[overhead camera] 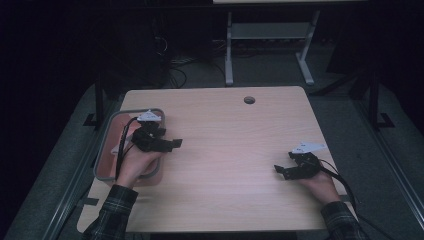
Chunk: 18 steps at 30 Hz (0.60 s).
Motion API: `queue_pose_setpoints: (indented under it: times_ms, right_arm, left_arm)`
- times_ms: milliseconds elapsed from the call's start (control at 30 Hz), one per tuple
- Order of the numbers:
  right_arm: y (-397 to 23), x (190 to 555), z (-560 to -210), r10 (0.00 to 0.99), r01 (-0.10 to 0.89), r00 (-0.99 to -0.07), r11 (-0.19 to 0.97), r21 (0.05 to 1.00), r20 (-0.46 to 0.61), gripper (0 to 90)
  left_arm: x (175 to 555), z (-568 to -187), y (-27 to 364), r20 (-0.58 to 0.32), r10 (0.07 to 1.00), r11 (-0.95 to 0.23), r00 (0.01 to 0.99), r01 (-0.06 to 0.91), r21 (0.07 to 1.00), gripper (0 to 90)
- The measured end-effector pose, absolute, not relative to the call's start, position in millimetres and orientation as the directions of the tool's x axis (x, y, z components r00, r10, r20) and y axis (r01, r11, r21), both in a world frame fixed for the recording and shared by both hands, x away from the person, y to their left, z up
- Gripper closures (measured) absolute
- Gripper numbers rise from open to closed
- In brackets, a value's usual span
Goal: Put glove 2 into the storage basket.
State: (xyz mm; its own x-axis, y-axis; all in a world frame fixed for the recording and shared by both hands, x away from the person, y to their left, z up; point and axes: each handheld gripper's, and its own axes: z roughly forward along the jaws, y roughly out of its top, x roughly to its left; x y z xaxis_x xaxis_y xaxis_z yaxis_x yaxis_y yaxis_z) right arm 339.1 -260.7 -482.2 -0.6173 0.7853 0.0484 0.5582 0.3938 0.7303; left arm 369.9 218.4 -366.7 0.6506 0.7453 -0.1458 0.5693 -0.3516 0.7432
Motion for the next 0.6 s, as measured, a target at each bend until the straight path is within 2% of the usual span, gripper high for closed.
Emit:
queue_pose_setpoints:
  times_ms: [400, 600]
  right_arm:
    - [-260.8, 339.3, -482.3, 0.785, 0.555, -0.618, 0.396, 0.732, 0.045, 18.1]
    - [-260.8, 339.4, -482.3, 0.784, 0.555, -0.619, 0.396, 0.732, 0.045, 18.1]
  left_arm:
    - [358.0, -375.1, 179.4, -0.165, 0.675, -0.393, 0.719, 0.540, 0.744, 16.7]
    - [350.8, -381.4, 161.2, -0.146, 0.639, -0.429, 0.755, 0.508, 0.747, 16.7]
